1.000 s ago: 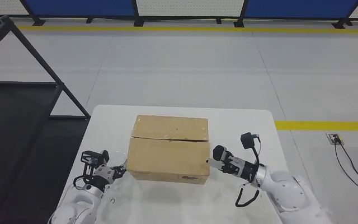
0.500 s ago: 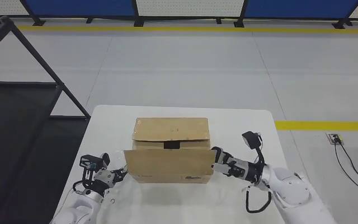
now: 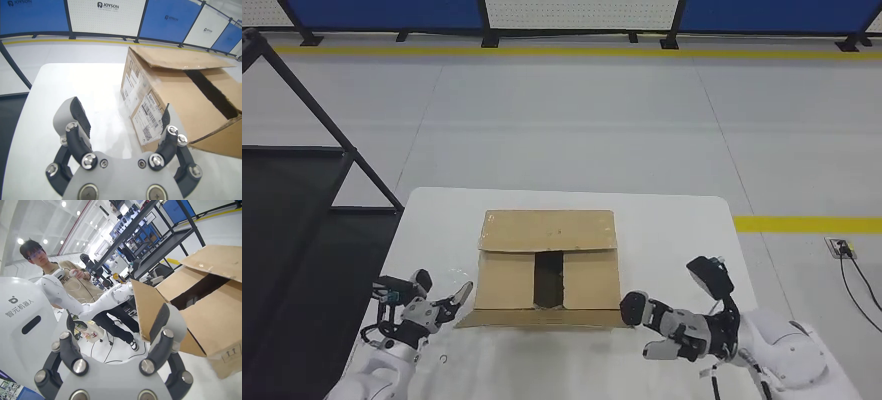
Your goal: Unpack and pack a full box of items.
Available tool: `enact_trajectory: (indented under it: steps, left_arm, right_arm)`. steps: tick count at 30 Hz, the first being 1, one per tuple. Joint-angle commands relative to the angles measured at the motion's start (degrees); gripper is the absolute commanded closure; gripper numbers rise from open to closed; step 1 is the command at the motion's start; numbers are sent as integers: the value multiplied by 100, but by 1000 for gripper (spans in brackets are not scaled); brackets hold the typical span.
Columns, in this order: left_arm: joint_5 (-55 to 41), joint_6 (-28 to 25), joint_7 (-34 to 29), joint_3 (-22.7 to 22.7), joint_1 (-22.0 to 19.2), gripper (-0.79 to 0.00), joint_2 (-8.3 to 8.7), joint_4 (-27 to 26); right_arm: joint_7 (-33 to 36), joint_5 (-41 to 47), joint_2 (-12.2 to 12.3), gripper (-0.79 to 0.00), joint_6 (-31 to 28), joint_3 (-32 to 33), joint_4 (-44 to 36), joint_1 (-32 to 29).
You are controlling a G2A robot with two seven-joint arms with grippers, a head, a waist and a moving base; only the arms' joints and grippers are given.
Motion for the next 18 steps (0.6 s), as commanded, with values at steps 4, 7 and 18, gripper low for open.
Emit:
enact_trajectory:
  steps: [4, 7, 18]
  left_arm:
    - [-374, -462, -16, -218, 226, -785, 25, -359]
    - [-463, -1059, -100, -340, 420, -785, 61, -554]
    - [-120, -2511, -954, -448, 596, -785, 203, -466]
  right_arm:
    - [-78, -670, 162, -785, -79, -196, -15, -185]
    - [-58, -1037, 246, -785, -58, -351, 141, -197]
    - [-520, -1324, 260, -785, 59, -577, 618, 19]
